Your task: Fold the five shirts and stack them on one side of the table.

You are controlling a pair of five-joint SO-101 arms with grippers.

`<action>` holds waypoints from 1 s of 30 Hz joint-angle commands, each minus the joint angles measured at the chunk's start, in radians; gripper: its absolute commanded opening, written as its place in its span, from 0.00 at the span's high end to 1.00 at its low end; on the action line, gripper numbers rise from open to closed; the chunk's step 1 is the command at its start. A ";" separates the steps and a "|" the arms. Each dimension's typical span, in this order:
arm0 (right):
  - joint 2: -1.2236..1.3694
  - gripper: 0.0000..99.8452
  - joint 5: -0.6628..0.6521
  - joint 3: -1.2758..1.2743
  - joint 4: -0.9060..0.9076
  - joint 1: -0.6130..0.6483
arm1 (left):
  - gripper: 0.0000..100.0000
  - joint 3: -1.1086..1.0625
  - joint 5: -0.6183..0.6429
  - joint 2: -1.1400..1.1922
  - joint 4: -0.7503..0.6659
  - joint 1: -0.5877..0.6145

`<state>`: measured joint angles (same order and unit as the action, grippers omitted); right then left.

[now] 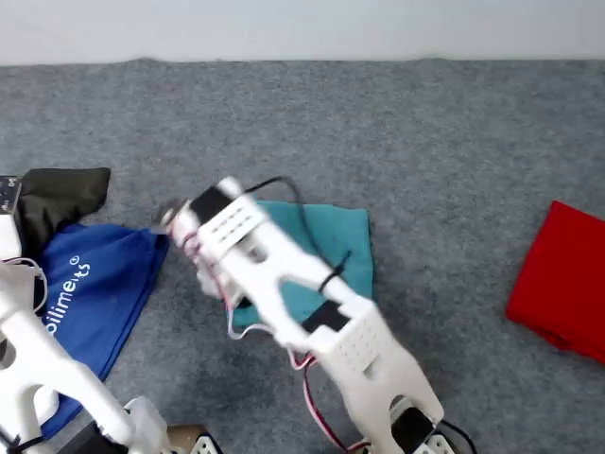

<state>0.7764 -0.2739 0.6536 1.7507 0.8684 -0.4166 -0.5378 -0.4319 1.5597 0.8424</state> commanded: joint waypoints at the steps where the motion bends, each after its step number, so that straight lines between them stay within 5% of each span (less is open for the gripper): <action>1: -0.002 0.99 -0.006 0.005 -0.005 0.070 | 0.98 0.004 0.011 -0.025 -0.018 -0.008; 16: -0.380 0.99 0.014 -0.051 0.048 -0.041 | 0.98 0.004 0.011 -0.025 -0.020 -0.008; 25: -0.739 0.98 0.193 -0.402 0.042 -0.242 | 0.98 0.004 0.012 -0.025 -0.040 -0.008; 30: -0.751 0.92 0.427 -0.496 0.039 -0.317 | 0.98 0.004 0.012 -0.025 -0.041 -0.017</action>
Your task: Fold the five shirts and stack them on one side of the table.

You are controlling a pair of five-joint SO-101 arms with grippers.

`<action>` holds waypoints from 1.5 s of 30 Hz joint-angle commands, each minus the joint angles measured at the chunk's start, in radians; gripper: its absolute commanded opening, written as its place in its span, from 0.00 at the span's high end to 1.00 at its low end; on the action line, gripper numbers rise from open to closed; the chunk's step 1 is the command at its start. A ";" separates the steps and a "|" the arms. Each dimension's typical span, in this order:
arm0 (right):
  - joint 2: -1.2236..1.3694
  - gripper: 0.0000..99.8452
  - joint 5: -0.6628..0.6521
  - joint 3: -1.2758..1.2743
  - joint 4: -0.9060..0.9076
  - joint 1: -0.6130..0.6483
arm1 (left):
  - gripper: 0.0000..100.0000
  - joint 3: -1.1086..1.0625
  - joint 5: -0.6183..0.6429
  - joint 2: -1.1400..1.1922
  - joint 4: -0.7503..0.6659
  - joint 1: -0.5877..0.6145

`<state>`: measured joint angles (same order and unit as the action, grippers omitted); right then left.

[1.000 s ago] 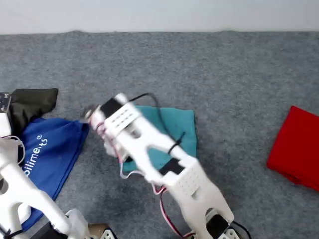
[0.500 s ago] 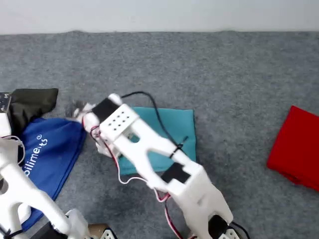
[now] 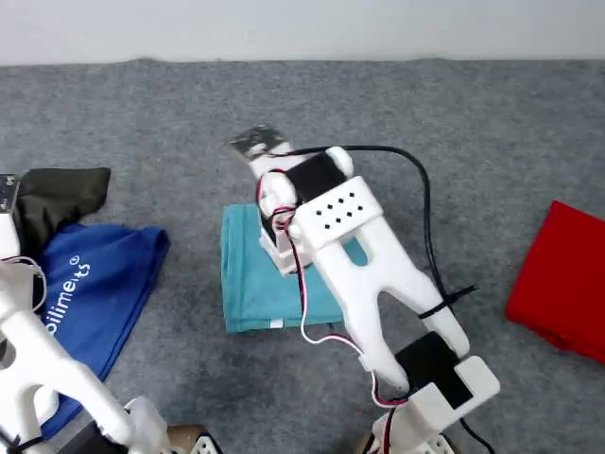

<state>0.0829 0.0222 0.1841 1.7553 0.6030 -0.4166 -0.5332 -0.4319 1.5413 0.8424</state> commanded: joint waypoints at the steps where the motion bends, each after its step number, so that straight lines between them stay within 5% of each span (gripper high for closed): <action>1: -0.059 0.91 0.176 -0.044 0.035 -0.068 | 0.98 0.004 0.008 -0.025 -0.023 -0.021; 11: -0.050 0.62 0.374 -0.170 -0.079 -0.099 | 0.98 0.004 0.009 -0.026 -0.023 -0.023; 26: -0.045 0.62 0.374 -0.509 -0.542 -0.186 | 0.98 0.004 0.009 -0.026 -0.021 -0.017; 41: 0.274 0.63 0.413 -0.387 -0.547 -0.139 | 0.98 0.002 0.009 -0.026 -0.023 -0.018; 45: 0.326 0.78 0.410 -0.336 -0.547 -0.136 | 0.98 0.002 0.009 -0.026 -0.023 -0.018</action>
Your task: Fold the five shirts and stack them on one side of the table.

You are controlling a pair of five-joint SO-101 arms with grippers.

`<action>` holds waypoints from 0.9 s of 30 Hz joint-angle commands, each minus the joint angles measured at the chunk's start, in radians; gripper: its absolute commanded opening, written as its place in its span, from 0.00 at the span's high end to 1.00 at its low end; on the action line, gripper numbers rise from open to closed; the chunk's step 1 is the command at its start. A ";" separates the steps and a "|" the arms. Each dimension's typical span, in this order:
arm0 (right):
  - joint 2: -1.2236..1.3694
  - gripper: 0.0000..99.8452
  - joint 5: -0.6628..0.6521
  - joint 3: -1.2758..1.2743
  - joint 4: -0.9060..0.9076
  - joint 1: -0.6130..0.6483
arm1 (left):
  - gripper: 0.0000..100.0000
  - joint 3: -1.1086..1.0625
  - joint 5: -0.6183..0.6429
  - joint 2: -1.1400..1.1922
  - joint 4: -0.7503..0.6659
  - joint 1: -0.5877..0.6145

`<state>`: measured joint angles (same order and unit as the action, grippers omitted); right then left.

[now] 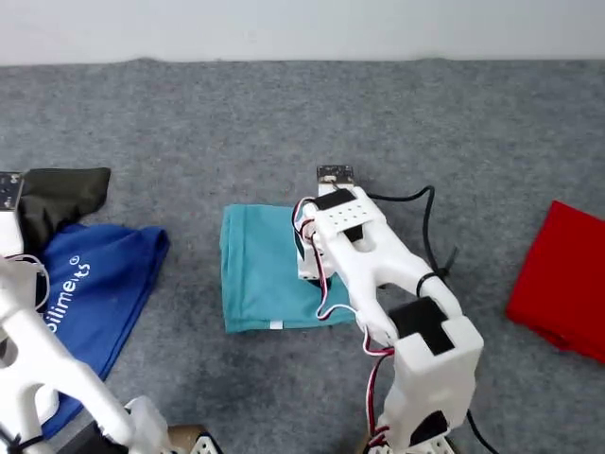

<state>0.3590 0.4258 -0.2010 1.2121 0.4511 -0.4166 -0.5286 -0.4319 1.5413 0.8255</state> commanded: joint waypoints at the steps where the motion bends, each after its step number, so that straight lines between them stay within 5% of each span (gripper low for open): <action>1: 0.059 0.84 0.005 0.058 -0.004 0.013 | 0.98 0.002 0.005 -0.026 -0.023 -0.002; 4: 0.077 0.99 -0.008 0.084 -0.002 0.008 | 0.98 0.002 0.005 -0.026 -0.023 -0.002; 17: -0.064 0.99 -0.273 0.087 0.199 -0.093 | 0.98 0.002 0.005 -0.026 -0.023 -0.002; 23: -0.102 0.99 -0.681 0.094 0.255 -0.308 | 0.98 0.002 0.003 -0.020 -0.023 -0.006; 27: -0.087 0.99 -1.097 0.150 0.249 -0.456 | 0.98 0.004 -0.002 -0.020 -0.044 -0.006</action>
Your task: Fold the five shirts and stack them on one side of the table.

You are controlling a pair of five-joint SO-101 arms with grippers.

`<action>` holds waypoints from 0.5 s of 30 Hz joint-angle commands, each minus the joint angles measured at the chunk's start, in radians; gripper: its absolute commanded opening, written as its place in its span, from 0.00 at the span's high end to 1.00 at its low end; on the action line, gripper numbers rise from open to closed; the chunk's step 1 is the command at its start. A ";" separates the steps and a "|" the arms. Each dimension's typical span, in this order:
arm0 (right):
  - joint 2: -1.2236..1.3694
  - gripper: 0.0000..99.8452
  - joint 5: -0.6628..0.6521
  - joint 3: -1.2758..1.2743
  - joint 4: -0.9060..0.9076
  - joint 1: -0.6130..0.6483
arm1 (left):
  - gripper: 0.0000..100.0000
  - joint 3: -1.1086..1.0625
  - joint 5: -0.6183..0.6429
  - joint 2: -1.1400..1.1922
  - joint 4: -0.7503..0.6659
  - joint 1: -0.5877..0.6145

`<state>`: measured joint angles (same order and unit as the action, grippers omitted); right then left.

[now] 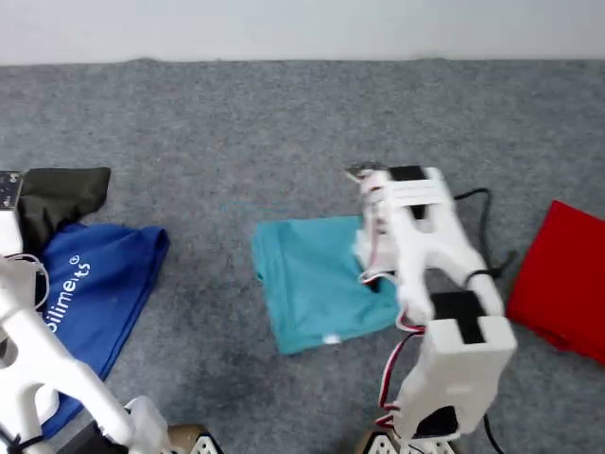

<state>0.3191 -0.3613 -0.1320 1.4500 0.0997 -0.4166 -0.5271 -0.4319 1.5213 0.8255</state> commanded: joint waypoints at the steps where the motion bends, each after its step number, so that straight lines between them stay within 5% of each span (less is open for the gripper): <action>1: -0.038 0.99 -0.413 0.112 0.010 -0.134 | 0.98 0.004 -0.003 -0.020 -0.025 -0.006; 6: 0.068 0.99 -0.721 0.341 0.007 -0.186 | 0.98 0.004 -0.003 -0.021 -0.025 -0.006; 15: 0.314 0.99 -0.856 0.715 -0.050 -0.107 | 0.98 0.004 -0.005 -0.020 -0.025 -0.006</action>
<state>0.6276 -1.1745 0.4649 1.4131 -0.0353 -0.4166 -0.5271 -0.4319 1.5152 0.8255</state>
